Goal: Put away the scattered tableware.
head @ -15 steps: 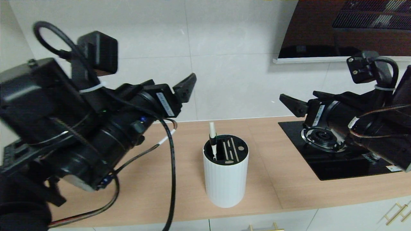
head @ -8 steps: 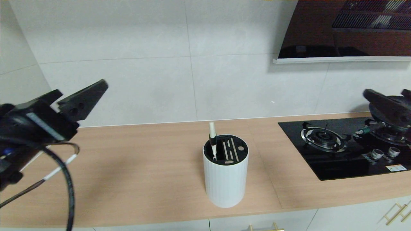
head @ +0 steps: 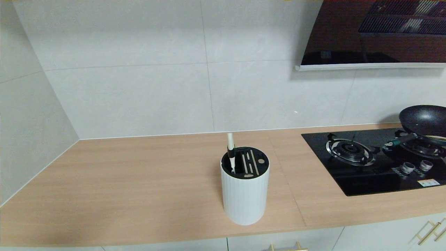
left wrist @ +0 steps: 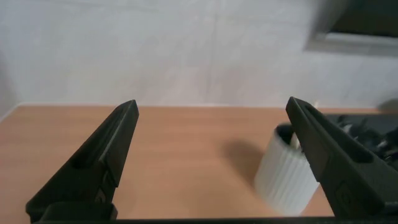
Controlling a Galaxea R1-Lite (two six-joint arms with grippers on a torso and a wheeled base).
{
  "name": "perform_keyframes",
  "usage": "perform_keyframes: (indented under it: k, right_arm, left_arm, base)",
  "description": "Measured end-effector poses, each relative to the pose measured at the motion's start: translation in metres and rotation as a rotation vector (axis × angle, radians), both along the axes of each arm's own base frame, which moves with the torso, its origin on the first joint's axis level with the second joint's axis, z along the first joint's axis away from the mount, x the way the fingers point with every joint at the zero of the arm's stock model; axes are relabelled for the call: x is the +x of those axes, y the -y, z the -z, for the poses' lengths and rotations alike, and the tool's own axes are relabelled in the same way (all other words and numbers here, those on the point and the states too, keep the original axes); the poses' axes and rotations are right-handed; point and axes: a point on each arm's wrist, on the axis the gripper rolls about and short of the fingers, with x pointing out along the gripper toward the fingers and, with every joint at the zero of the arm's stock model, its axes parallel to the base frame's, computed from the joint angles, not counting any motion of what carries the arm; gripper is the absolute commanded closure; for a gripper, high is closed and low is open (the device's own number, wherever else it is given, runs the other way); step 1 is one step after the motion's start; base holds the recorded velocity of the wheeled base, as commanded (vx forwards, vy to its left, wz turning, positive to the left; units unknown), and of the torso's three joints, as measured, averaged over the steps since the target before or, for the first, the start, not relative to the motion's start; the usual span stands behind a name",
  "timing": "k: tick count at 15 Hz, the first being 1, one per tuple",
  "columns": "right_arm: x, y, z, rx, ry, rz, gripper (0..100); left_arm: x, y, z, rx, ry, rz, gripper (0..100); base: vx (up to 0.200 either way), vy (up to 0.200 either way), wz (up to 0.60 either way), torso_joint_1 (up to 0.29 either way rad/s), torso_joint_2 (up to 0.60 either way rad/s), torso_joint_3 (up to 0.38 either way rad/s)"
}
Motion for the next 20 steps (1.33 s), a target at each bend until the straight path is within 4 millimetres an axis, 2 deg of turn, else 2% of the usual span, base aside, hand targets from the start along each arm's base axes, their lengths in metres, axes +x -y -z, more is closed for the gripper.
perform_keyframes:
  k: [1, 3, 6, 8, 11, 14, 16, 20]
  right_arm:
    - [-0.015, 0.002, 0.004, -0.002, 0.029, 0.036, 0]
    - [-0.032, 0.003, 0.005, 0.007, 0.106, 0.101, 0]
    - [-0.039, -0.005, 0.023, -0.013, 0.125, 0.160, 0]
    - [-0.036, -0.006, 0.041, -0.016, 0.110, 0.196, 0]
    - [-0.026, -0.007, 0.064, -0.025, 0.059, 0.218, 0]
    - [-0.008, -0.007, 0.098, -0.036, -0.024, 0.212, 0]
    - [0.001, -0.009, 0.119, -0.055, -0.068, 0.132, 0]
    - [0.004, -0.011, 0.131, -0.038, -0.140, 0.013, 0]
  left_arm:
    - [-0.015, -0.003, 0.009, 0.003, 0.004, -0.023, 0]
    - [-0.035, -0.005, 0.023, 0.009, 0.026, -0.081, 0]
    - [-0.048, -0.003, 0.039, 0.026, 0.061, -0.172, 0]
    - [-0.053, 0.001, 0.046, 0.077, 0.082, -0.199, 0]
    - [-0.046, 0.004, 0.072, 0.108, 0.032, -0.223, 0]
    - [-0.033, 0.004, 0.107, 0.123, -0.056, -0.211, 0]
    - [-0.025, 0.005, 0.126, 0.148, -0.078, -0.178, 0]
    - [-0.021, 0.007, 0.141, 0.154, -0.125, -0.068, 0]
  base:
    - [0.000, 0.000, 0.00, 0.000, 0.00, 0.000]
    - [0.000, 0.000, 0.00, 0.000, 0.00, 0.000]
    - [0.000, 0.000, 0.00, 0.000, 0.00, 0.000]
    - [0.000, 0.000, 0.00, 0.000, 0.00, 0.000]
    - [0.000, 0.000, 0.00, 0.000, 0.00, 0.000]
    - [0.000, 0.000, 0.00, 0.000, 0.00, 0.000]
    - [0.000, 0.000, 0.00, 0.000, 0.00, 0.000]
    - [0.000, 0.000, 0.00, 0.000, 0.00, 0.000]
